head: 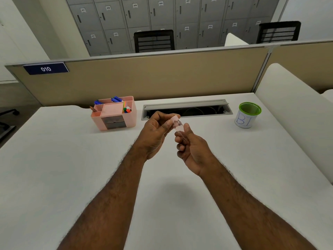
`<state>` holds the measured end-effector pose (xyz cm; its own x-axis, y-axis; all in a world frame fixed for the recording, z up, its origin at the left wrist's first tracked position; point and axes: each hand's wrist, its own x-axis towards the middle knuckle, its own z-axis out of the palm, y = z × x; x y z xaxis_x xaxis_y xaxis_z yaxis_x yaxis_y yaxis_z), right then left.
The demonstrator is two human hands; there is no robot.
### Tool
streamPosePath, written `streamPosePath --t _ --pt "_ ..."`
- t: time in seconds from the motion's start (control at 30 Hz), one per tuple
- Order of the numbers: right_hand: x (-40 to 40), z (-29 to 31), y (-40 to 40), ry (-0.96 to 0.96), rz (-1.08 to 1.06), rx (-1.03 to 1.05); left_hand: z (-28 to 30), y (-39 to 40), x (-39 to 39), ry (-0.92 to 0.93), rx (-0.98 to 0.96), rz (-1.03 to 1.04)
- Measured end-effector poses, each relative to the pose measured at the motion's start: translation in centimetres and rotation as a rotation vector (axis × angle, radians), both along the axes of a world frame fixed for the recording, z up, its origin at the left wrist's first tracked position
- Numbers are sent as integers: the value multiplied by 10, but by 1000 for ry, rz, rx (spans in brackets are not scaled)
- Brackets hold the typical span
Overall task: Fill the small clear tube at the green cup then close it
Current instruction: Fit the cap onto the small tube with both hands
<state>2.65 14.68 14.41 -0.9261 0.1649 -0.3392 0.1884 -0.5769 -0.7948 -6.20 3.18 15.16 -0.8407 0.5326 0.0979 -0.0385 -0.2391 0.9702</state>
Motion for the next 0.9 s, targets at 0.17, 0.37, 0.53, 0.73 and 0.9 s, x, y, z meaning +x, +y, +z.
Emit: streamPosePath --t 0.17,0.37,0.53,0.73,0.9 --pt "2 -1 0 -38 51 -244 3 0 3 15 -35 -18" --pt "1 -4 0 30 52 -285 10 -1 2 122 -171 39" --pt "-4 1 5 154 1 -136 16 -5 1 191 -242 98" --pt "-7 -1 -1 166 -168 232 19 -3 0 278 -380 186" --pt "-8 -6 -5 191 -310 552 21 -1 1 278 -424 231"
